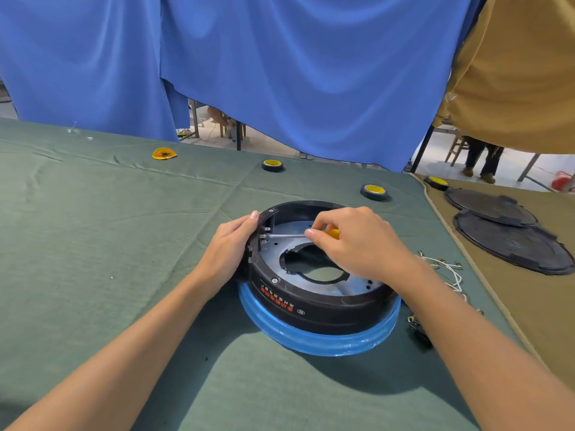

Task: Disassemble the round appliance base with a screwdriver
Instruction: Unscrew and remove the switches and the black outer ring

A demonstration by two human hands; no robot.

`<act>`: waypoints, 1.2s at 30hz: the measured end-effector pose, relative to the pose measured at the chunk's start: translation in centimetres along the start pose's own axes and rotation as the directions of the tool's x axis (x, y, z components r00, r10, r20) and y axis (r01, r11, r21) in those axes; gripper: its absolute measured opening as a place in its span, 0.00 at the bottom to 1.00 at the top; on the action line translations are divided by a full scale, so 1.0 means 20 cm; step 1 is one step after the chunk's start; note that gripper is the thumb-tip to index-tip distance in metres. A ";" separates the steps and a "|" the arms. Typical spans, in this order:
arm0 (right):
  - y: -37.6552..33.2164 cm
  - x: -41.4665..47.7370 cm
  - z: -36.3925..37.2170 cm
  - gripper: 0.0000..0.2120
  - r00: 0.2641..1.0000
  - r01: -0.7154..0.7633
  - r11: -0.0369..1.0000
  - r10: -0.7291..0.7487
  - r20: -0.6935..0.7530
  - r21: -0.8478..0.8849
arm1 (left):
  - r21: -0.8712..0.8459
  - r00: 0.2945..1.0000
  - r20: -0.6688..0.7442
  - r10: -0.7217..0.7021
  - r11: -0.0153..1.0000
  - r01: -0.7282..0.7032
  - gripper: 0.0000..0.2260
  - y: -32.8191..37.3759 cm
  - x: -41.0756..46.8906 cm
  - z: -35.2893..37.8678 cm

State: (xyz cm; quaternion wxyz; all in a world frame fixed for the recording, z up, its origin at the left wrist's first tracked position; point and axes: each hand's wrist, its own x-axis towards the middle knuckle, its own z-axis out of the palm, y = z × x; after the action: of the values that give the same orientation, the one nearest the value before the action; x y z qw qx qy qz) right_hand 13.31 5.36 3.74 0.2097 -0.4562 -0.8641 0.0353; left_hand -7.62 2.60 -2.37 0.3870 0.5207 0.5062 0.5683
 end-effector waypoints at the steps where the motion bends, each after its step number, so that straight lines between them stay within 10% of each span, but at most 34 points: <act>1: 0.00 0.00 0.01 0.12 1.000 0.006 1.000 -0.007 -0.002 -0.011 | -0.007 1.000 0.002 0.003 1.000 -0.003 0.15 0.00 0.01 0.00; 36: -0.13 -0.08 0.05 0.13 0.998 -0.061 0.995 0.061 -0.001 -0.078 | -0.045 0.994 -0.071 0.083 0.995 -0.087 0.13 -0.01 0.00 0.03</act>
State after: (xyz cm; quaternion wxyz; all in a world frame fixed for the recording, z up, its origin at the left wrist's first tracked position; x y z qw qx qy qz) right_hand 11.66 2.74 3.07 0.1900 -0.4901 -0.8507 0.0081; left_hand -7.01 2.71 -2.66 0.3570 0.5123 0.4829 0.6139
